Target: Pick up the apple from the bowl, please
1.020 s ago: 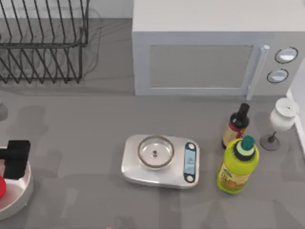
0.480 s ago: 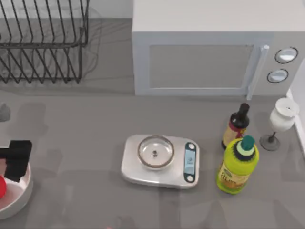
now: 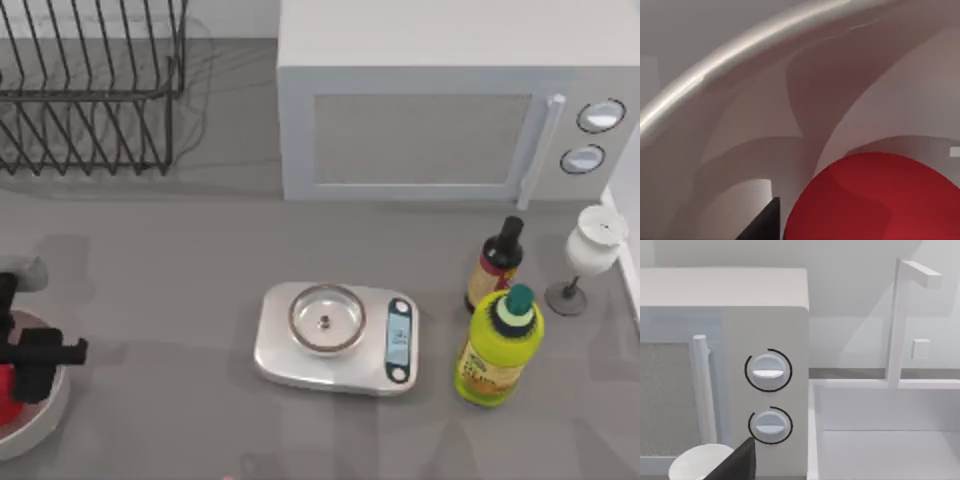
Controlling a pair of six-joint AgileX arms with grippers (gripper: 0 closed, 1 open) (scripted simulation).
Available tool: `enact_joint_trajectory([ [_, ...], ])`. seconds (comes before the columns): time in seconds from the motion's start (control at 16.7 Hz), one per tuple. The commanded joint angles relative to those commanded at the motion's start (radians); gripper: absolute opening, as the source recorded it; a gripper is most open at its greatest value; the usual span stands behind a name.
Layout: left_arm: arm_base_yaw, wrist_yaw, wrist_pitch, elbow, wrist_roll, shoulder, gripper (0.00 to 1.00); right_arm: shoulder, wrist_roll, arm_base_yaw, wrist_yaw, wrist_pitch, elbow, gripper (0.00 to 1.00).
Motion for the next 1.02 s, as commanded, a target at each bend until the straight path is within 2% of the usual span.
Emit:
enact_joint_trajectory([
  [0.3, 0.000, 0.000, 0.029, -0.022, 0.001, 0.017, 1.00, 0.000, 0.000, 0.000, 0.000, 0.000, 0.000, 1.00],
  [1.02, 0.000, 0.000, 0.029, -0.022, 0.001, 0.017, 0.10, 0.000, 0.000, 0.000, 0.000, 0.000, 0.000, 1.00],
])
